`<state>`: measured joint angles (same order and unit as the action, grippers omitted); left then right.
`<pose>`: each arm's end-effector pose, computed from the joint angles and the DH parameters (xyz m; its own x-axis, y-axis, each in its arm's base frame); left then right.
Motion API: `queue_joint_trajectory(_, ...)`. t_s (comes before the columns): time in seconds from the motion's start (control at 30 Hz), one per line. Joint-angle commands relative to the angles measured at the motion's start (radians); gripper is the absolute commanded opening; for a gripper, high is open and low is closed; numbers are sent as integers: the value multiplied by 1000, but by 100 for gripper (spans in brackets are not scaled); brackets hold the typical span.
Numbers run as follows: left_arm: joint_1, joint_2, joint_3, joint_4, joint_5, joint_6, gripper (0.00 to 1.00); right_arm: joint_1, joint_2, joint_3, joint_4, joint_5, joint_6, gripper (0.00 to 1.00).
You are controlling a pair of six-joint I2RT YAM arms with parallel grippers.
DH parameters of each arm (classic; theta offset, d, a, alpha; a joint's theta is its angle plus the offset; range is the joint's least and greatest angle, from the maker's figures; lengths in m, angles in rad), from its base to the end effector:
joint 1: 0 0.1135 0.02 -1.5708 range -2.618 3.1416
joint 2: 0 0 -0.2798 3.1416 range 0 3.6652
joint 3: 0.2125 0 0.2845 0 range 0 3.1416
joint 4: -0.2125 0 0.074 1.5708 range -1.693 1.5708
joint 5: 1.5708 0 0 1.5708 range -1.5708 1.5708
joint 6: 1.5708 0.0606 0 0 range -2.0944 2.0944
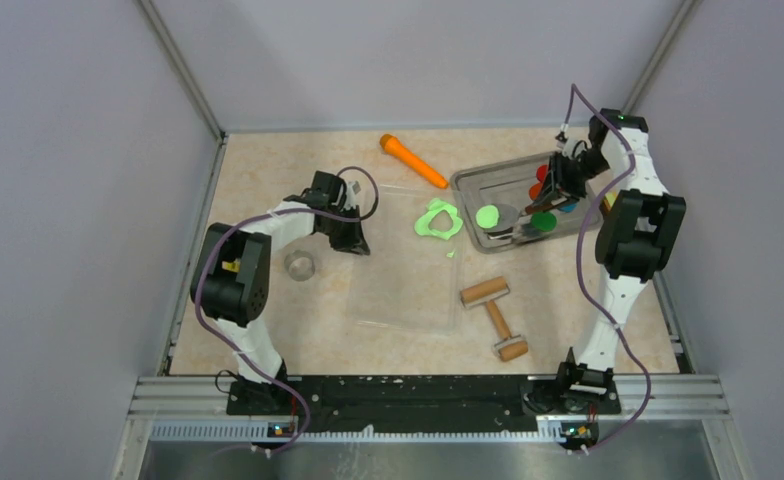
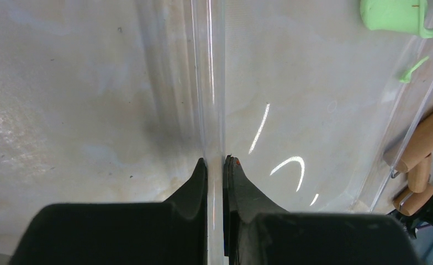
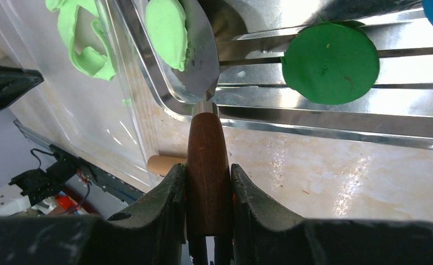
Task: Roll out the dumpling wrappers from the dough
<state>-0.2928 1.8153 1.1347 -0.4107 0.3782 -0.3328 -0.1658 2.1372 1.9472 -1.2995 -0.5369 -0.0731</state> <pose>0.3782 -0.1374 0.1410 -0.9438 -0.0326 -0.3290 0.1302 0.8781 -0.4604 0.4635 -0.0461 0.2303 -0.9878 0.1017 -0.1182 0.0288 0.8641 0.5025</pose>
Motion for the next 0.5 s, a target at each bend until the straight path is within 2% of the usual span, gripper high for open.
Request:
queue_joint_trajectory(0.0, -11, -80, -12, 56, 59, -33, 9, -5, 22, 59, -24, 212, 12, 0)
queue_joint_trajectory(0.17, -11, -97, -30, 59, 58, -37, 9, -2, 37, 151, -20, 381, -13, 0)
queue_joint_trajectory(0.47, -11, -101, -37, 51, 50, -32, 10, 99, 153, 331, -122, 466, -151, 0)
